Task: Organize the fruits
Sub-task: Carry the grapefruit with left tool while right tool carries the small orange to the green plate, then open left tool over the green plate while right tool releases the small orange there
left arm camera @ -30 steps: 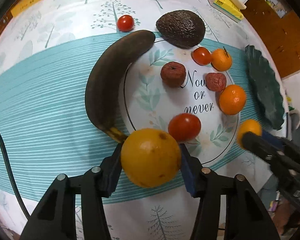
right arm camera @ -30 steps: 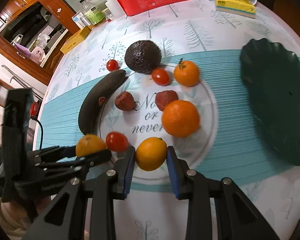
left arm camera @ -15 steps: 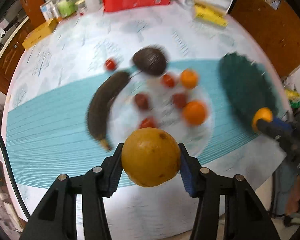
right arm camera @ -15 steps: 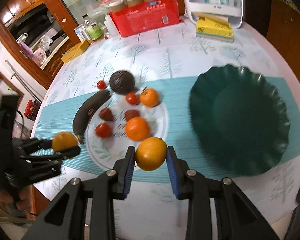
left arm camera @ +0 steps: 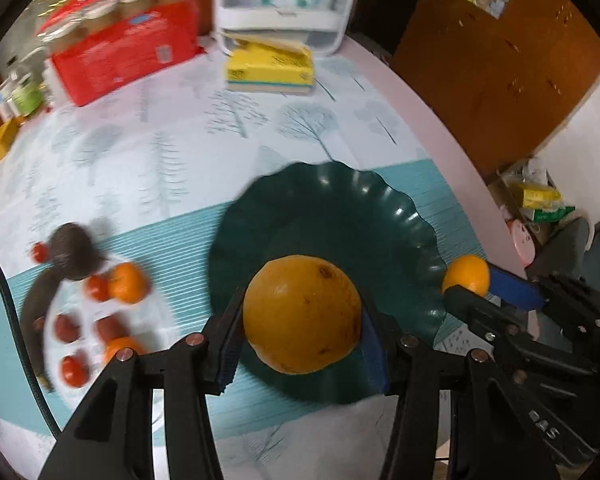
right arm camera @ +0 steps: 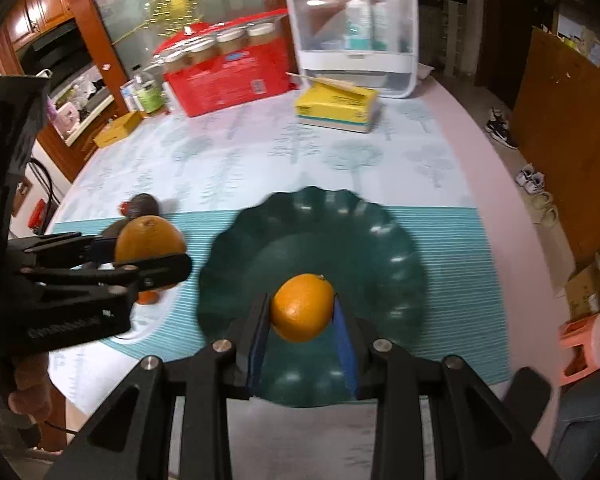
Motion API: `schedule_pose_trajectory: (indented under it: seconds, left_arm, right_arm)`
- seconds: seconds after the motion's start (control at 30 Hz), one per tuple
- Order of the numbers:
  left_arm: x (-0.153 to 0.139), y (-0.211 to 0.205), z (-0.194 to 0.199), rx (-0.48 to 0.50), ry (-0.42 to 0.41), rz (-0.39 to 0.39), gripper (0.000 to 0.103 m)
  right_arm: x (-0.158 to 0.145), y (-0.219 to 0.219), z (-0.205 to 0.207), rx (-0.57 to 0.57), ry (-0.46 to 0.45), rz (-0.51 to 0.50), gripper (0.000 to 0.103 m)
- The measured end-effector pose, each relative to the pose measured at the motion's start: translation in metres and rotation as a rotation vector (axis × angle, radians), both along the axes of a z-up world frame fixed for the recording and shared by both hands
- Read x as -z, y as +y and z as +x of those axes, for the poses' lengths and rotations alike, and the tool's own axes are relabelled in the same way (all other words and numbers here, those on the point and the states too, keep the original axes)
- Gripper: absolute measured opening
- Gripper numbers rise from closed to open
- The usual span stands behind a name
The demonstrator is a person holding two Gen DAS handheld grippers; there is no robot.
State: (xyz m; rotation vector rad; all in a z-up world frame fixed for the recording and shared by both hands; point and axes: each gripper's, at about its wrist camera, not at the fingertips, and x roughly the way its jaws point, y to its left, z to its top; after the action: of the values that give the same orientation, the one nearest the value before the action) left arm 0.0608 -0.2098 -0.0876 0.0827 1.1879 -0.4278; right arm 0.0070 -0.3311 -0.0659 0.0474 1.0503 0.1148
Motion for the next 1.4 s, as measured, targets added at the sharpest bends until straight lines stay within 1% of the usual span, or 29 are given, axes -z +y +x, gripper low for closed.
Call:
schedule_pose_trajectory:
  seconds: [0.07, 0.2, 0.33, 0.47, 0.57, 0.63, 0.7, 0.73, 0.77, 0.87, 0.9, 0.97, 1.1, 1.4]
  left_arm:
    - [0.018, -0.018, 0.004, 0.008, 0.016, 0.035, 0.05]
    - [0.055, -0.031, 0.013, 0.007, 0.066, 0.086, 0.05]
    - [0.072, -0.033, 0.014, -0.005, 0.086, 0.118, 0.05]
    - [0.08, -0.028, 0.016, -0.023, 0.092, 0.138, 0.05]
    - [0.081, -0.025, 0.014, -0.025, 0.094, 0.143, 0.051]
    - [0.081, -0.025, 0.016, -0.031, 0.086, 0.151, 0.058]
    - [0.078, -0.022, 0.017, -0.047, 0.057, 0.186, 0.072]
    - [0.076, -0.019, 0.018, -0.058, 0.044, 0.2, 0.076]
    - [0.075, -0.015, 0.02, -0.068, 0.042, 0.196, 0.081]
    - [0.071, -0.004, 0.022, -0.087, 0.065, 0.148, 0.086]
    - [0.069, 0.0, 0.022, -0.093, 0.071, 0.134, 0.091]
    - [0.065, 0.005, 0.02, -0.101, 0.068, 0.116, 0.096]
    - [0.062, 0.008, 0.018, -0.109, 0.072, 0.13, 0.099]
    - [0.047, 0.012, 0.0, -0.089, 0.047, 0.081, 0.1]
  right_arm:
    - [0.009, -0.012, 0.005, 0.0, 0.016, -0.013, 0.032]
    - [0.034, -0.024, 0.014, -0.018, 0.062, -0.026, 0.032]
    - [0.058, -0.025, 0.023, -0.043, 0.106, -0.032, 0.032]
    - [0.076, -0.022, 0.028, -0.073, 0.143, -0.034, 0.032]
    - [0.085, -0.018, 0.03, -0.096, 0.17, -0.044, 0.032]
    - [0.088, -0.015, 0.031, -0.107, 0.179, -0.056, 0.033]
    - [0.09, -0.013, 0.032, -0.116, 0.188, -0.071, 0.035]
    - [0.09, -0.013, 0.032, -0.115, 0.186, -0.075, 0.036]
    - [0.089, -0.013, 0.032, -0.115, 0.184, -0.076, 0.037]
    - [0.086, -0.017, 0.033, -0.1, 0.178, -0.067, 0.043]
    - [0.083, -0.018, 0.034, -0.096, 0.175, -0.065, 0.046]
    - [0.079, -0.019, 0.033, -0.091, 0.166, -0.065, 0.047]
    - [0.074, -0.017, 0.031, -0.084, 0.158, -0.063, 0.047]
    - [0.064, -0.015, 0.019, -0.052, 0.145, -0.067, 0.047]
